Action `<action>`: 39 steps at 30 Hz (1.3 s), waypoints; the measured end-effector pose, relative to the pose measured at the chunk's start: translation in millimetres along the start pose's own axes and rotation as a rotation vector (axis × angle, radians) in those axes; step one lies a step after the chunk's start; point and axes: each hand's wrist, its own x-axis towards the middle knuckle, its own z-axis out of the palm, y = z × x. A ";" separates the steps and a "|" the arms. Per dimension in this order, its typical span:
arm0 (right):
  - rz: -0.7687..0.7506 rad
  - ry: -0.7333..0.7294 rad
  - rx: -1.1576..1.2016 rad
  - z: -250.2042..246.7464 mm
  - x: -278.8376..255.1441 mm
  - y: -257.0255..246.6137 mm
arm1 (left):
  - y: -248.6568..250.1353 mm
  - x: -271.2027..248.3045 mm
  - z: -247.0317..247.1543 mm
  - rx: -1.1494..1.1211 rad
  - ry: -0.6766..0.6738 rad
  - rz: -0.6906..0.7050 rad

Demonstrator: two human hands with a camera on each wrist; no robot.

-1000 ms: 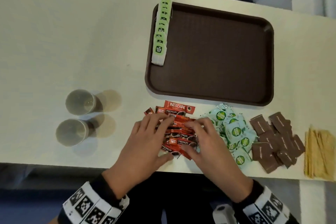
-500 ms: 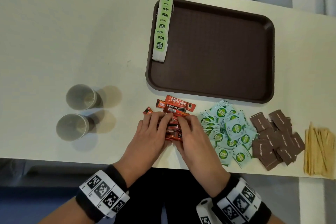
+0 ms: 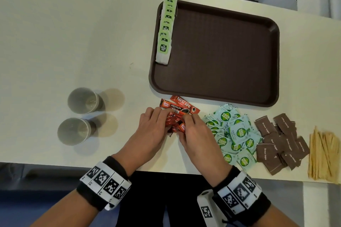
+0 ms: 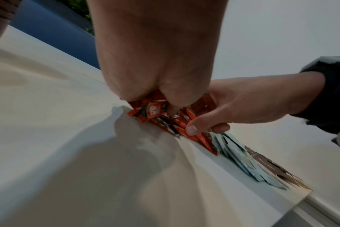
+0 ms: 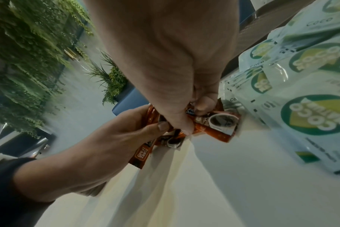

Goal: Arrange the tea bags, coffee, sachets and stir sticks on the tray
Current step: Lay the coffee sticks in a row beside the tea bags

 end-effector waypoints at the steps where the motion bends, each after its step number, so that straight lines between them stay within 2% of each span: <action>1: -0.002 -0.003 -0.007 -0.2 0.7 -0.5 | 0.7 1.8 -2.6 -0.038 -0.015 -0.026; 4: -0.004 -0.012 -0.022 -0.7 2.1 -1.8 | 2.9 6.2 -13.7 -0.192 -0.033 -0.102; 9: -0.052 0.011 -0.011 -2.9 1.3 -2.1 | 9.6 10.2 -37.7 -0.598 0.073 -0.287; 13: -0.081 0.023 -0.047 -2.2 1.5 -0.8 | 20.7 13.0 -55.9 -0.825 0.167 -0.397; 19: -0.099 0.041 -0.128 9.7 3.0 -2.1 | 17.5 16.6 -56.1 -0.987 0.298 -0.495; 23: -0.117 0.022 -0.104 9.0 6.7 0.1 | 13.2 17.6 -57.6 -0.955 0.362 -0.507; 26: -0.078 -0.011 0.067 -1.5 8.3 3.3 | 12.0 17.3 -60.3 -0.938 0.359 -0.520; 29: 0.054 -0.011 0.474 -21.2 6.1 6.0 | 14.5 17.4 -64.8 -0.990 0.334 -0.552; 32: 0.190 -0.152 0.950 -49.8 8.0 4.9 | 19.0 23.3 -66.7 -1.158 0.255 -0.556; 34: 0.183 -0.221 1.164 -67.5 13.6 0.1 | 27.7 30.6 -68.9 -1.249 0.180 -0.511; 37: 0.107 -0.211 1.170 -89.1 24.0 -14.1 | 44.5 44.7 -73.9 -1.322 0.058 -0.406; 39: 0.080 -0.132 1.119 -100.3 29.6 -21.4 | 52.1 54.0 -77.2 -1.343 0.035 -0.378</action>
